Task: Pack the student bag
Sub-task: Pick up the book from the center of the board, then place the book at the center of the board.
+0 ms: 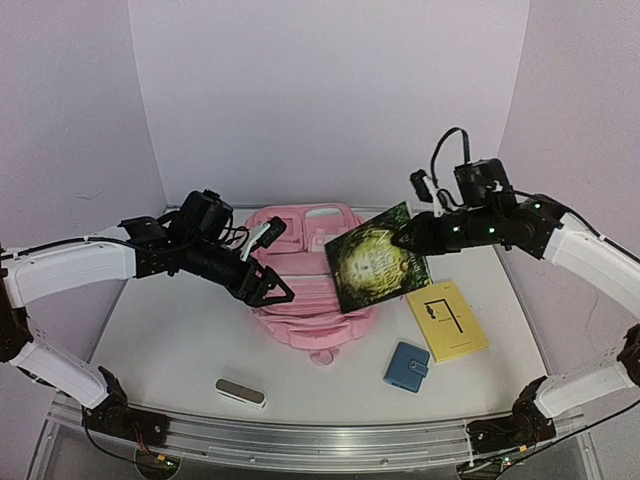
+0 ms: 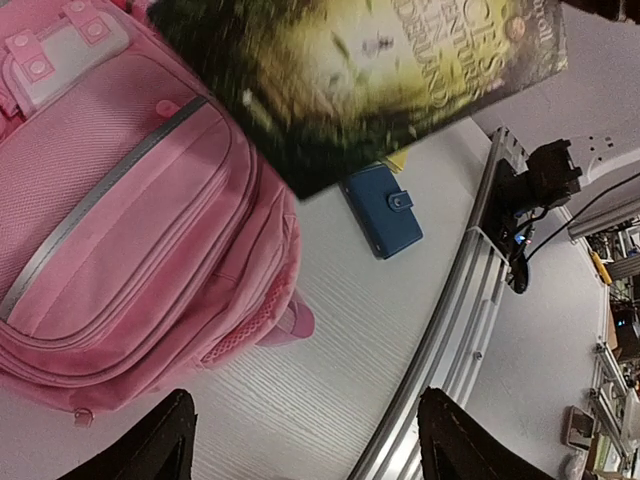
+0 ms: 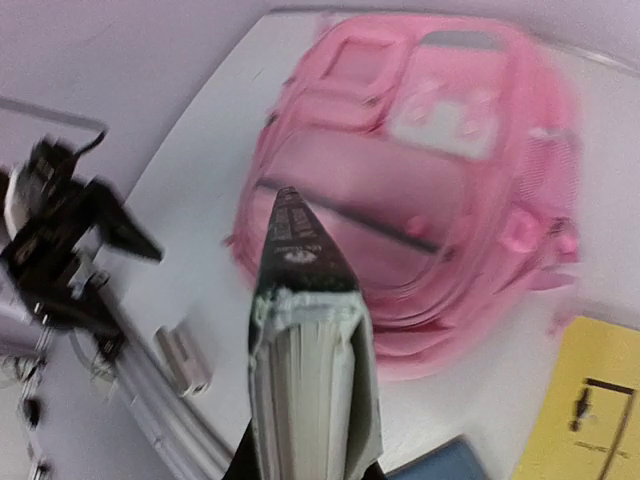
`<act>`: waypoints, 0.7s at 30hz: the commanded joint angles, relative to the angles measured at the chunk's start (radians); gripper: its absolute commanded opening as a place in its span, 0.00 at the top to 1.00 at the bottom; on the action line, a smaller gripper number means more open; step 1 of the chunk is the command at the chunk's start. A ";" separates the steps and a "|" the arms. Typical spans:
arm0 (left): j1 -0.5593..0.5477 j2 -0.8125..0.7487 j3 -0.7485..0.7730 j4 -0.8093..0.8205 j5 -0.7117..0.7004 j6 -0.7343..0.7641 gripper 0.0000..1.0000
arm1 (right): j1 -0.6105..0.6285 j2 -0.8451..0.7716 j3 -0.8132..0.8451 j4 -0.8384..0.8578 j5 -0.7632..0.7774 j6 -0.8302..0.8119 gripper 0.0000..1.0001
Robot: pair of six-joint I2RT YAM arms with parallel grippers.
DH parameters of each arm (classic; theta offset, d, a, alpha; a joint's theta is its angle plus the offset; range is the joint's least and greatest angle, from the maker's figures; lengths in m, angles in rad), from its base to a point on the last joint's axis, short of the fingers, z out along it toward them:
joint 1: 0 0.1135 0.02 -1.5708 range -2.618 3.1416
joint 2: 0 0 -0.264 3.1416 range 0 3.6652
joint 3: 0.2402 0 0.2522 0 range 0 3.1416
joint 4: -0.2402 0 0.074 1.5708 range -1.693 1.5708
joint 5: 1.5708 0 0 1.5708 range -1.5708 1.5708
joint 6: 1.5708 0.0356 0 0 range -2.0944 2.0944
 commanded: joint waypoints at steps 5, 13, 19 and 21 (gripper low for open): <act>-0.120 0.153 0.071 0.027 -0.345 0.084 0.28 | -0.026 -0.222 -0.004 0.061 0.595 0.141 1.00; -0.173 0.297 0.157 0.039 -0.486 0.180 0.31 | -0.027 -0.271 -0.068 0.062 0.579 0.179 1.00; -0.178 0.398 0.227 0.054 -0.636 0.186 0.36 | -0.027 -0.290 -0.092 0.064 0.577 0.193 1.00; -0.178 0.432 0.250 0.060 -0.705 0.207 0.35 | -0.027 -0.296 -0.098 0.065 0.575 0.198 1.00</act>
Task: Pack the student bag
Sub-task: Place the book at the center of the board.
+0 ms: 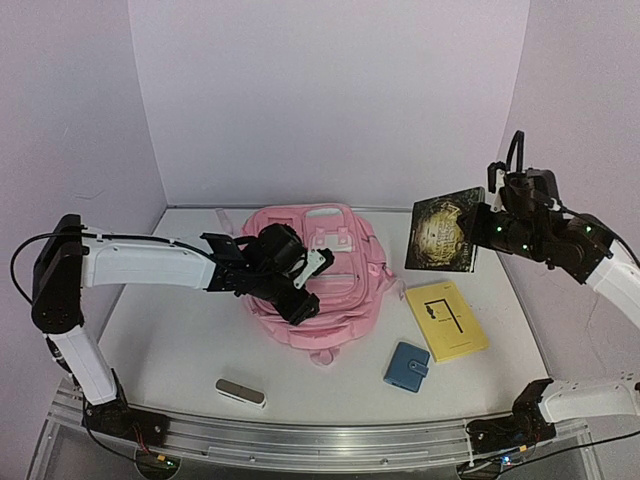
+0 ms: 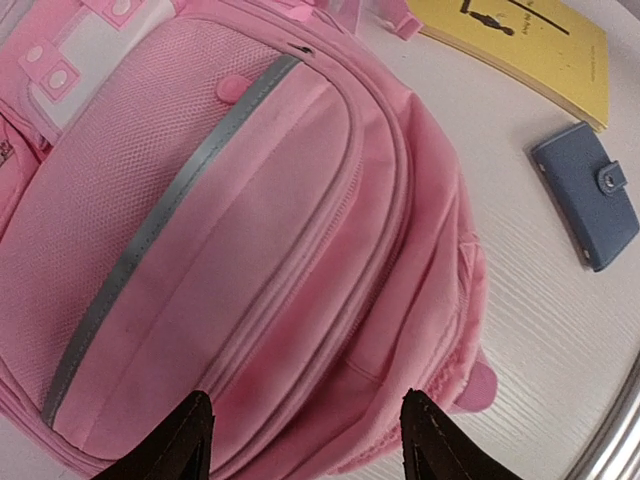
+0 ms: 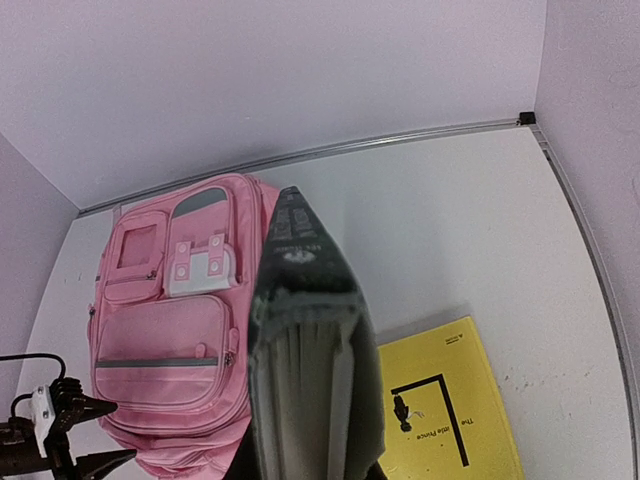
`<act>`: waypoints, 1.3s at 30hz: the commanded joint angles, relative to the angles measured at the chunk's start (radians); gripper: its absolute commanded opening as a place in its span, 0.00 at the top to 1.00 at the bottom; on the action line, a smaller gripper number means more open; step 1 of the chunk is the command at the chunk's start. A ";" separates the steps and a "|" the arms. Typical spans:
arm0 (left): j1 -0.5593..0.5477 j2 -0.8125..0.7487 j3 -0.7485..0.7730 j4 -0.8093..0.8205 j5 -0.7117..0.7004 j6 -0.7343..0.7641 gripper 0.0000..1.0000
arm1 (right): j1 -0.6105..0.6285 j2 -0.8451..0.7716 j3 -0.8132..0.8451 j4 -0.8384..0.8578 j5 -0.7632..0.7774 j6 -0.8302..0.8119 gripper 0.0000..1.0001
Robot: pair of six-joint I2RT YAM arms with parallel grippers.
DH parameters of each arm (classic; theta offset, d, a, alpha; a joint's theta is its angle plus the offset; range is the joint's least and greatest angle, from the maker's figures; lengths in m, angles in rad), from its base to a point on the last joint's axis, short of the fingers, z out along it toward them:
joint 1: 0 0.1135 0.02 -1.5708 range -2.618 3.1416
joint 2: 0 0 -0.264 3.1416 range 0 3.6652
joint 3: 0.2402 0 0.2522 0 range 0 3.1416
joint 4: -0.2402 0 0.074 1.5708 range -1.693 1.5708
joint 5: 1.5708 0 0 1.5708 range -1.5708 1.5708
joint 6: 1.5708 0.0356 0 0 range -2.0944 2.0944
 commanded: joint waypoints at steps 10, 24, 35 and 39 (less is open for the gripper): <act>-0.001 0.207 0.162 0.024 -0.317 0.148 0.48 | 0.008 -0.076 -0.012 0.100 0.009 0.044 1.00; 0.001 0.112 0.167 0.186 -0.453 0.282 1.00 | 0.008 -0.104 -0.059 0.119 -0.114 0.163 1.00; 0.019 0.058 0.389 0.123 -0.467 0.345 1.00 | 0.008 -0.130 -0.211 0.223 -0.258 0.331 1.00; 0.019 0.068 0.484 0.031 -0.407 0.309 1.00 | 0.009 -0.114 -0.272 0.335 -0.367 0.405 1.00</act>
